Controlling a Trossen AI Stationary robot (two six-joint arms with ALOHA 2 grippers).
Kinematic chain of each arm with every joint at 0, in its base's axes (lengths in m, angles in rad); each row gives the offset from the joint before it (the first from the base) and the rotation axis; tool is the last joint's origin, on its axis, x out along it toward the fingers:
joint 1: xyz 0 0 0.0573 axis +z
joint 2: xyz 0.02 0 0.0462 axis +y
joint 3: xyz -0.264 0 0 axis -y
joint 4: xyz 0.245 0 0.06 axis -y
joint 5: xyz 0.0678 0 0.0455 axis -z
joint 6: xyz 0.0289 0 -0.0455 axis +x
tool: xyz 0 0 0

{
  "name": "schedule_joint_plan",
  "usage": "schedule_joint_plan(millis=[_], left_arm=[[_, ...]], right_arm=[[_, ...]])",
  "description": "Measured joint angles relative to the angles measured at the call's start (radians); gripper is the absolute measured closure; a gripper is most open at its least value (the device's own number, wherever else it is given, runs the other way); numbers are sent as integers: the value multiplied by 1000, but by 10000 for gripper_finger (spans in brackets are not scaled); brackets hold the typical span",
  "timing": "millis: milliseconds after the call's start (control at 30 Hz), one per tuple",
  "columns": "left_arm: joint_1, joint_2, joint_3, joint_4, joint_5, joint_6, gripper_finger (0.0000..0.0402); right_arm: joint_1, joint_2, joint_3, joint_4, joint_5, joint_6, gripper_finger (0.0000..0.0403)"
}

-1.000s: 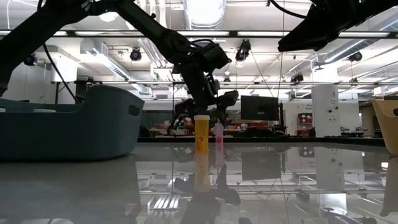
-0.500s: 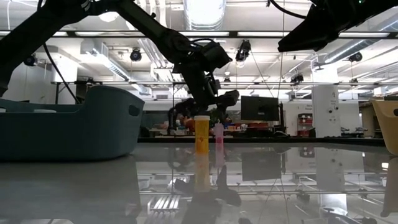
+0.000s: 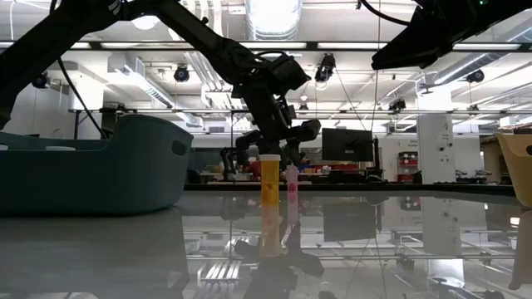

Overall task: Pick and place medicine bottles into bin by pill shape (circle, oval)
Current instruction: Put the pink bottled capsules into the yellow bin

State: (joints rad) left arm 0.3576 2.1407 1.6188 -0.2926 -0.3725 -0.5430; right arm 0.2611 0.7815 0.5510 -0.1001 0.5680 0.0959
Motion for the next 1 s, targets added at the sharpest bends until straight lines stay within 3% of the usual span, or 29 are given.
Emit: schedule_joint_plan(millis=[300,567,700,867,1000], left_arm=[[-11,-7,0,-8,0,40,305],[-58,-116,-1,-66,1,91,306],[-111,-174,-3,-123,20,158,306],[-206,-252,-5,-110,132,274,306],[-283,-284,-6,-87,139,320,306]], right_arm=[[0,0,0,-1,0,-3,209],[0,0,0,-11,0,0,209],[0,0,0,-47,0,7,209],[0,0,0,-77,0,-8,209],[0,0,0,-76,0,-11,209]])
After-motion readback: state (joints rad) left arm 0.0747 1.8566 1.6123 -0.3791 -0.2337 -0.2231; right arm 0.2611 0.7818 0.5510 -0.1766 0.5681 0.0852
